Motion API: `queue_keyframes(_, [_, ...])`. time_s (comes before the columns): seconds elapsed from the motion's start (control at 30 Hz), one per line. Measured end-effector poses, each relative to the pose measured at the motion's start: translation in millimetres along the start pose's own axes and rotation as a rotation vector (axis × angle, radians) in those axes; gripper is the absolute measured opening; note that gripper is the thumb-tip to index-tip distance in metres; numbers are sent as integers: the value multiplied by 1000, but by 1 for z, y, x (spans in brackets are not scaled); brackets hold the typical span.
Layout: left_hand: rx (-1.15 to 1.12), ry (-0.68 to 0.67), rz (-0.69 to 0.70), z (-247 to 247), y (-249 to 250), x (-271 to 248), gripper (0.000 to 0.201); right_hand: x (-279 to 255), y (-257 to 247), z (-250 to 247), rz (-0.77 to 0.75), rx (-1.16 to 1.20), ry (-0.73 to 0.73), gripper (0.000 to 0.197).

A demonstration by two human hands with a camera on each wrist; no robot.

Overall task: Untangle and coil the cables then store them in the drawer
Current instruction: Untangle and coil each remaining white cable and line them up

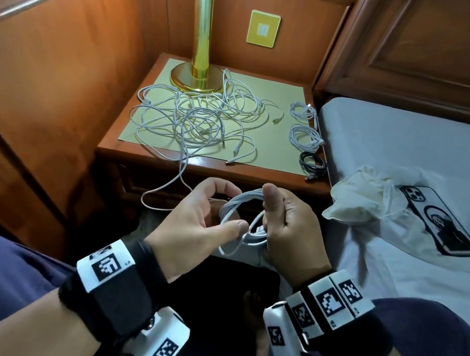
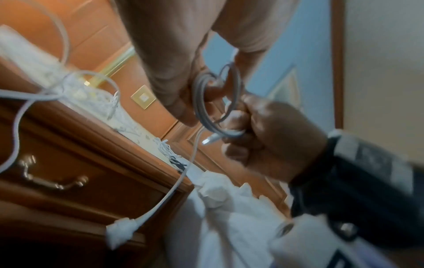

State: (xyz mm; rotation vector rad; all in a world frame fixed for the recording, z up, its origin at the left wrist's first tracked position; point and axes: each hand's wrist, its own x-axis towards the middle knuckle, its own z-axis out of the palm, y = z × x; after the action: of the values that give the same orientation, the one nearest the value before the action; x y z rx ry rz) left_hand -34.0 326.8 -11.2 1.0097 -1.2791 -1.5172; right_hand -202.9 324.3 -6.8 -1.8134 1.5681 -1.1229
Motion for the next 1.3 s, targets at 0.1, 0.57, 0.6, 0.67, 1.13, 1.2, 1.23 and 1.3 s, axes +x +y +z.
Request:
queue_keyframes(0.1, [224, 222, 79, 0, -9, 3, 26, 0, 5, -1, -38, -44, 83, 38])
queue_keyframes(0.57, [229, -140, 35, -41, 21, 14, 69, 9, 8, -33, -249, -335, 286, 44])
queue_keyframes(0.6, [-7, -138, 18, -41, 19, 14, 66, 12, 8, -36, -253, -321, 312, 44])
queue_keyframes(0.67, [-287, -151, -18, -38, 21, 11, 56, 15, 9, -42, -256, -304, 352, 45])
queue_keyframes(1.13, [903, 245, 327, -54, 30, 11, 57, 18, 24, -67, -165, -331, 513, 34])
queue_keyframes(1.2, [935, 299, 408, -60, 25, 8, 46, 19, 27, -66, -61, -276, 512, 39])
queue_keyframes(1.23, [884, 281, 410, -61, 19, 10, 36, 19, 28, -64, 12, -187, 500, 42])
queue_keyframes(1.3, [802, 237, 385, -59, 9, 11, 13, 19, 25, -59, 162, 161, 440, 48])
